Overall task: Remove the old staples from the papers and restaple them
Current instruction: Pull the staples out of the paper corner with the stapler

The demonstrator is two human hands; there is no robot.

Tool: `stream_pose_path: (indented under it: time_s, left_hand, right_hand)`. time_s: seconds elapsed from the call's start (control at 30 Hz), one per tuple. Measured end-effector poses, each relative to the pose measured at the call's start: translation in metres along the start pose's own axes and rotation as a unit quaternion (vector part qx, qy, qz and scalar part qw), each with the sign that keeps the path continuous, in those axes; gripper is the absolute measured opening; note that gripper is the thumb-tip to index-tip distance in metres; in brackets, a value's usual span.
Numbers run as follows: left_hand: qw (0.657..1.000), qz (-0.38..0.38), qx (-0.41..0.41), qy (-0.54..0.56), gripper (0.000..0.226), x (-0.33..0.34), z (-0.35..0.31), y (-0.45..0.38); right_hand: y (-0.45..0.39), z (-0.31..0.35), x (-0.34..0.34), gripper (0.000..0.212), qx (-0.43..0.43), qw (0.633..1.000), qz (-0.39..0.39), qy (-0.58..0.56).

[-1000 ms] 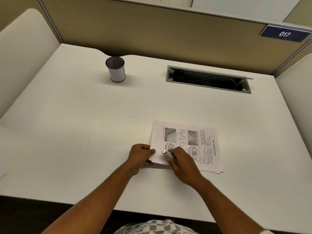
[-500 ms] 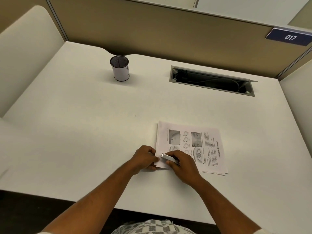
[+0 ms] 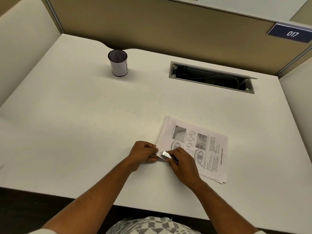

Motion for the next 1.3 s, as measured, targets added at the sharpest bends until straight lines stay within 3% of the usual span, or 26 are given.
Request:
stream_pose_path:
  time_s: [0.53, 0.73, 0.83, 0.97, 1.07, 1.3]
  left_hand:
    - [1.0, 0.005, 0.013, -0.007, 0.019, 0.003, 0.001, -0.001]
    - [1.0, 0.008, 0.005, 0.016, 0.019, 0.006, 0.002, -0.001]
    - [1.0, 0.007, 0.006, 0.024, 0.019, 0.008, 0.002, -0.001]
    - [0.999, 0.024, 0.013, 0.026, 0.016, 0.012, 0.0, 0.0]
    - [0.999, 0.03, 0.009, 0.034, 0.012, 0.014, -0.001, 0.0]
    - [0.996, 0.034, -0.03, 0.071, 0.026, 0.015, 0.005, 0.003]
  right_hand:
    - [0.001, -0.001, 0.004, 0.023, 0.0, 1.0, -0.023, -0.017]
    - [0.002, -0.004, 0.003, 0.015, 0.02, 0.997, -0.041, -0.054]
    - [0.002, -0.002, 0.005, 0.018, 0.023, 0.999, -0.021, -0.033]
    - [0.0, 0.01, 0.003, 0.036, -0.014, 0.999, 0.002, 0.043]
    - [-0.002, 0.017, 0.004, 0.034, -0.036, 0.998, 0.007, 0.058]
    - [-0.004, 0.017, 0.005, 0.026, -0.046, 0.997, 0.009, 0.061]
Point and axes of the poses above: each hand's wrist, its own y-axis away from the middle knuckle, its own x-axis out of the palm, z = x × y, the point moved 8 cm from there along -y, towards the middle knuckle, and after that the axes turned 2 degrees about -z, right-handed, at the moved point
